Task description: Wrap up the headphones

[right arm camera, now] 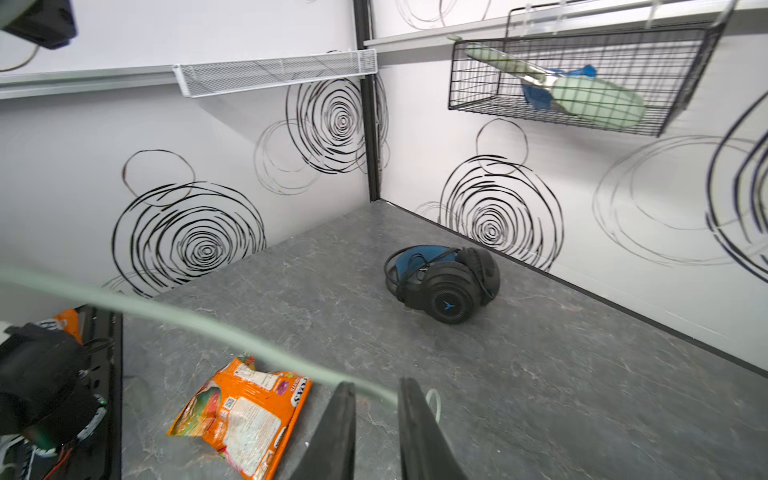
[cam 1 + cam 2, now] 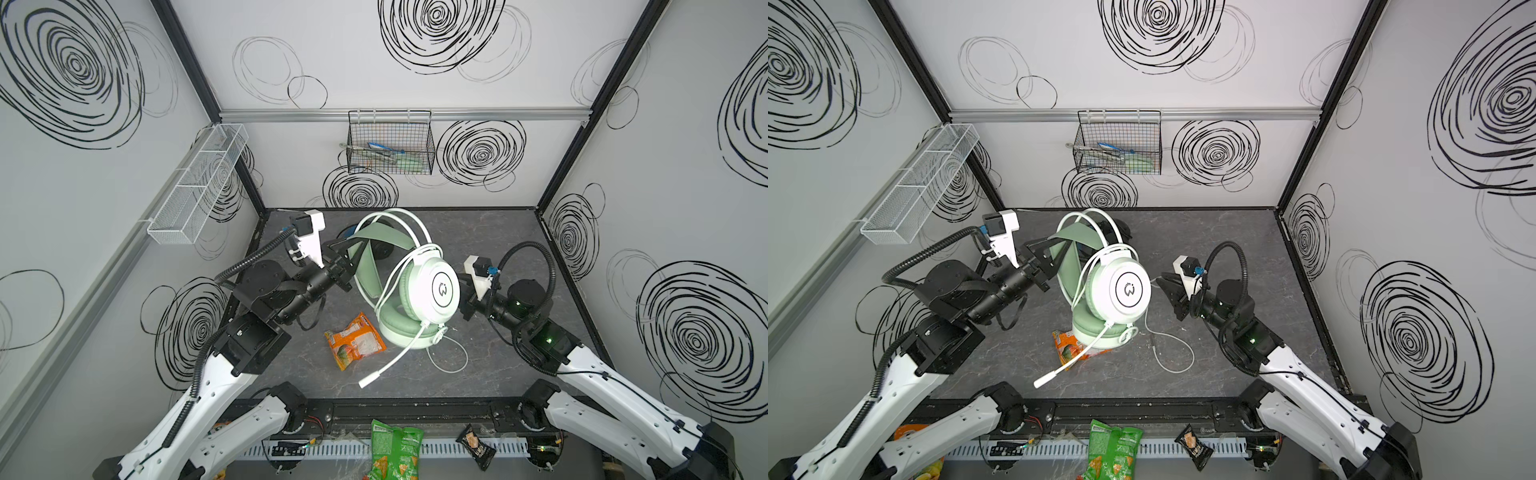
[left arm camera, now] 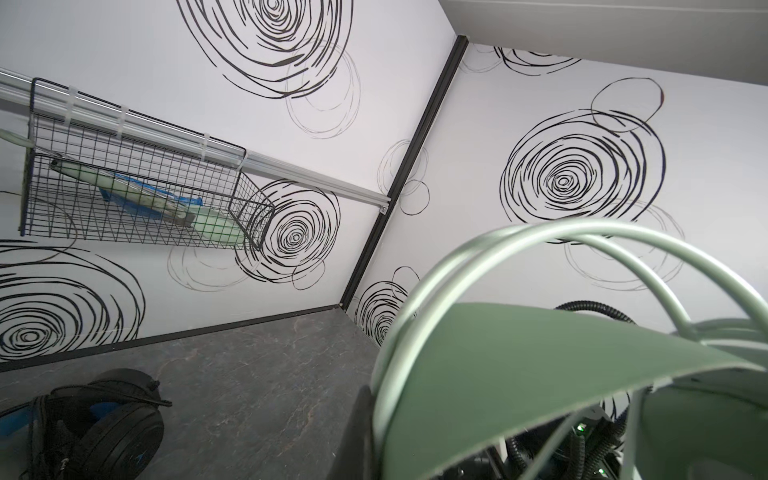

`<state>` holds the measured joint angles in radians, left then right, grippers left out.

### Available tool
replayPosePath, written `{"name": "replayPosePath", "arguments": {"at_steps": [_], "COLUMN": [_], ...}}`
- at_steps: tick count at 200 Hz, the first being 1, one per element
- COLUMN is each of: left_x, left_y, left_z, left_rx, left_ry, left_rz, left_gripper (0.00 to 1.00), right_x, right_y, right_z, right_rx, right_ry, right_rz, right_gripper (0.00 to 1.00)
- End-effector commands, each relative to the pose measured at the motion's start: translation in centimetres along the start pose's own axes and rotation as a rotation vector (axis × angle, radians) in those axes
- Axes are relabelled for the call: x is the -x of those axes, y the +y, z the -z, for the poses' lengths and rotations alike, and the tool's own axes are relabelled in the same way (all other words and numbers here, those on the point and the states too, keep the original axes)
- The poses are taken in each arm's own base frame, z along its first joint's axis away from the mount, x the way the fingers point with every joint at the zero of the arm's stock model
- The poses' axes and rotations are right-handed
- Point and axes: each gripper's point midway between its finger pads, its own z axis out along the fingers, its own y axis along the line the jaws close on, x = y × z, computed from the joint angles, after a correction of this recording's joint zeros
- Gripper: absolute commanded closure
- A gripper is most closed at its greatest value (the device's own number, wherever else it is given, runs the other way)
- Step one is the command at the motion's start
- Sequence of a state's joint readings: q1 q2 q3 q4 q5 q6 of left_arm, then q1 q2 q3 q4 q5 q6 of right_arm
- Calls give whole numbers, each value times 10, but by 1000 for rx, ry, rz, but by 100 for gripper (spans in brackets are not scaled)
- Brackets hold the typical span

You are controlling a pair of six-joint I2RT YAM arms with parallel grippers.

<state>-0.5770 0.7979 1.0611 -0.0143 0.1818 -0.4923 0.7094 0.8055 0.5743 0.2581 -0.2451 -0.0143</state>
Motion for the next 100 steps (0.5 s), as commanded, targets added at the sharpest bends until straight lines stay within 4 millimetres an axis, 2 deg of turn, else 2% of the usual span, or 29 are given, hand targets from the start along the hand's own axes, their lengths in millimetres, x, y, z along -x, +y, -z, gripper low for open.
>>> {"name": "replayPosePath", "arguments": {"at_steps": [1, 21, 54, 100], "left_x": [52, 54, 54, 52], "left_y": [-31, -30, -27, -20], "left_z": [12, 13, 13, 12], "left_rx": [-115, -106, -95, -72], "left_ry": [-158, -163, -158, -148], "left_rz": [46, 51, 59, 57], "left_gripper": [100, 100, 100, 100], "right_x": [19, 20, 18, 6], "right_y": [18, 34, 54, 45], "right_z": [-3, -5, 1, 14], "right_rx": [74, 140, 202, 130], "right_ry": [-105, -121, -149, -108], "right_rz": [87, 102, 124, 89], "right_gripper": [76, 73, 60, 50]}}
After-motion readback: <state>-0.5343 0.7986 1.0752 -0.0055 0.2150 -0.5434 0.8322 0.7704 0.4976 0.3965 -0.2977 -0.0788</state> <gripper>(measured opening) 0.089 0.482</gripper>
